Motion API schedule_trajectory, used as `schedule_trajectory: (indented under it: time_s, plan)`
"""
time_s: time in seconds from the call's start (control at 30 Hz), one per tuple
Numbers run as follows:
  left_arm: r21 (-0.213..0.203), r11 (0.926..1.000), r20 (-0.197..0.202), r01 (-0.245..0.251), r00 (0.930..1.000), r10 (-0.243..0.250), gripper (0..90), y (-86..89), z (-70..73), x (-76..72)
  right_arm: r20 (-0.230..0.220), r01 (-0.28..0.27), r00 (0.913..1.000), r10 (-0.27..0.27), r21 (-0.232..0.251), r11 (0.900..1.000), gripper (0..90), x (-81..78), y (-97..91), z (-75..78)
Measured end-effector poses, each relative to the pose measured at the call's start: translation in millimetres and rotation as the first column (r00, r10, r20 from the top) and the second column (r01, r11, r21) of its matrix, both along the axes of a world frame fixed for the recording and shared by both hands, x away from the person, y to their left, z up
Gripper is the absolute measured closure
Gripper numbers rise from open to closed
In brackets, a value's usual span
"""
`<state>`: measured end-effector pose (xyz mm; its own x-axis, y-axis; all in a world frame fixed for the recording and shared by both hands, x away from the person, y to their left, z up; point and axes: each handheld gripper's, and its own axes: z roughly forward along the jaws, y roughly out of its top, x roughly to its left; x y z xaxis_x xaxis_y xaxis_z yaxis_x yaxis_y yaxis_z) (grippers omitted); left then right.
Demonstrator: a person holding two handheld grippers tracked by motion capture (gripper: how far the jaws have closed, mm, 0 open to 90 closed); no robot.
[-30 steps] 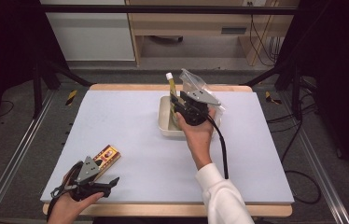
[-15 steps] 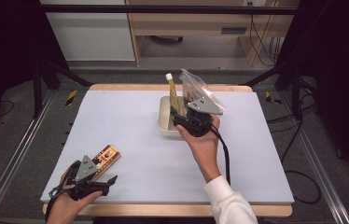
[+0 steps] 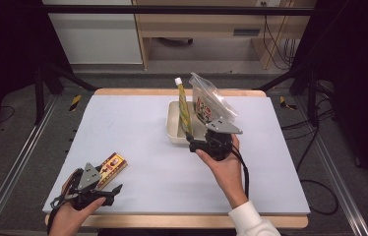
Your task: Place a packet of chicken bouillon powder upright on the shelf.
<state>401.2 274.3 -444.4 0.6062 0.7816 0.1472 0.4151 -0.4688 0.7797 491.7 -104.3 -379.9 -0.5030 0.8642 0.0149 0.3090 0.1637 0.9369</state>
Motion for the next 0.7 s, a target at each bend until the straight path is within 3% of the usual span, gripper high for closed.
schedule_trajectory:
  time_s: [0.4,0.5,0.6,0.7]
  plan:
    - [0.022,0.9996,-0.044,-0.016,0.9989,0.017,8.1,1.5,-1.7,2.6,-0.027,-0.010,0.9996,0.008,-0.064,0.9979,16.3,-24.2,-17.3,-34.7]
    - [0.035,0.9989,-0.050,-0.030,0.9983,0.032,8.6,0.9,-0.9,4.6,-0.052,0.006,0.9986,-0.009,-0.059,0.9982,17.0,-27.5,-24.5,-40.1]
    - [0.041,0.9987,-0.055,-0.031,0.9979,0.033,8.9,3.0,1.3,5.1,-0.095,0.022,0.9951,-0.030,-0.088,0.9958,16.4,-29.3,-30.7,-42.4]
    - [0.068,0.9969,-0.059,-0.040,0.9973,0.044,11.3,6.6,5.8,5.6,-0.109,0.015,0.9937,-0.027,-0.113,0.9935,16.1,-32.4,-37.9,-43.2]
